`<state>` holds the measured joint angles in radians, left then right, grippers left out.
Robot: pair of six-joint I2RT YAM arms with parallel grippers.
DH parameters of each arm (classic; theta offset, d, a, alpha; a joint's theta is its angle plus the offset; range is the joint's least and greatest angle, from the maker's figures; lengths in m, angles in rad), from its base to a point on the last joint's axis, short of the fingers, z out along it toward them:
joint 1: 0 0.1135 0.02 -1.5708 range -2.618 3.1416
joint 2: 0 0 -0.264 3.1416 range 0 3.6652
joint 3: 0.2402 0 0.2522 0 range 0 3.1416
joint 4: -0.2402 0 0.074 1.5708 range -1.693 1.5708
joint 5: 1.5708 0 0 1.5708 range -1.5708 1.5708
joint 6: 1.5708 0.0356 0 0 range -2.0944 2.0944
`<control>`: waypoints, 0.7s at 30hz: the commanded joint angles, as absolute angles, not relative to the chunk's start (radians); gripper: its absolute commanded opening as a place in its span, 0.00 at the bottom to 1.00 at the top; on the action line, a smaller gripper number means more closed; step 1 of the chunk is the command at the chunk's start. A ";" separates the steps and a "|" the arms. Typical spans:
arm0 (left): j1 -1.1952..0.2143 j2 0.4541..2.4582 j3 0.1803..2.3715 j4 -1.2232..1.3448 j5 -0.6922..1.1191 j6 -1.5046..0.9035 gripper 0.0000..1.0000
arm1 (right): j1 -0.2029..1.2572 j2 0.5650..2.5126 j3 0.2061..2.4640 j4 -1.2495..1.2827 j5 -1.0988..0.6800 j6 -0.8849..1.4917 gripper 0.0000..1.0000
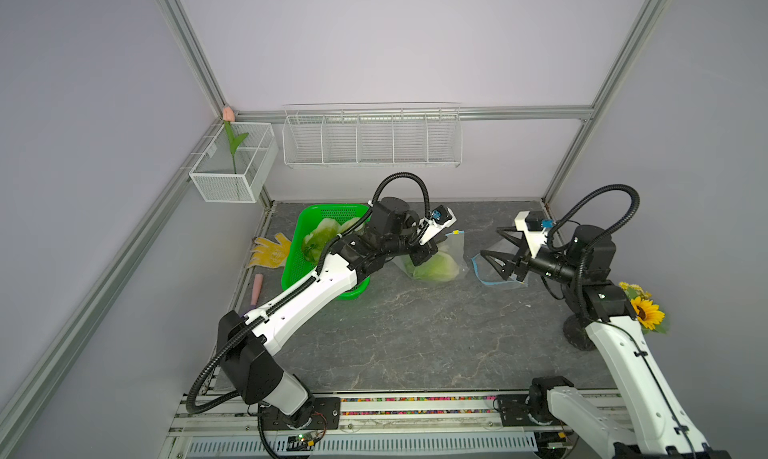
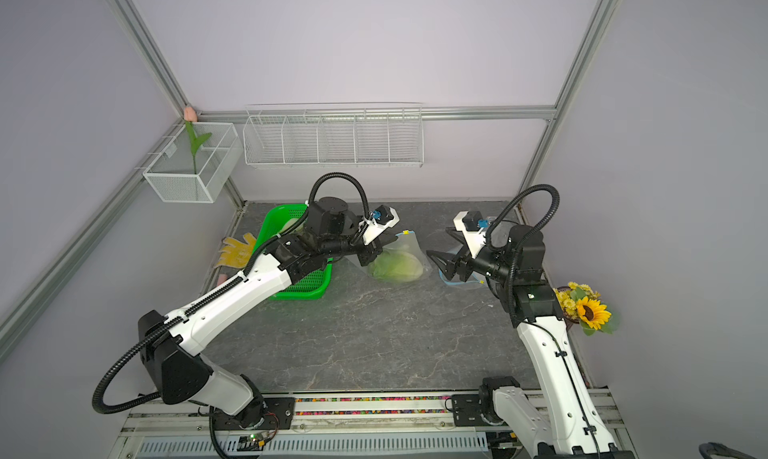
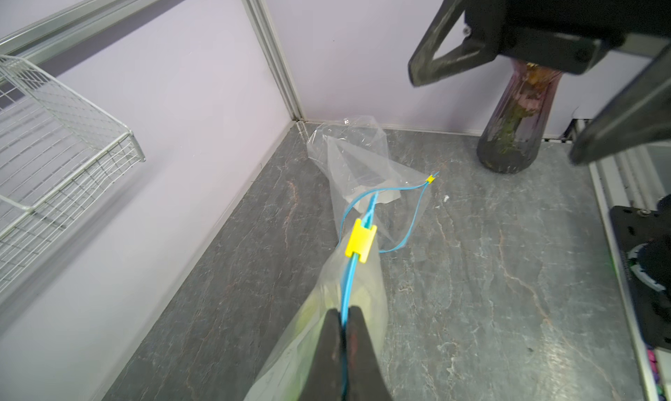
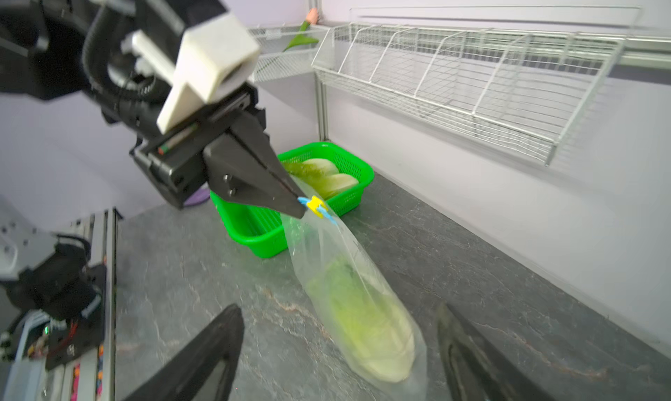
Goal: Open the zip-top bag and take out the chinese cabbages
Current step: Adjust the zipper food storage bag at the center of the board.
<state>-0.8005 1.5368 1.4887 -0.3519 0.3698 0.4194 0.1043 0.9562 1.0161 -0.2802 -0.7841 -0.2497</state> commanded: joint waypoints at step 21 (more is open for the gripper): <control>-0.782 1.528 1.511 -0.405 0.482 0.402 0.00 | 0.309 1.268 1.243 -0.450 -0.747 -0.543 0.23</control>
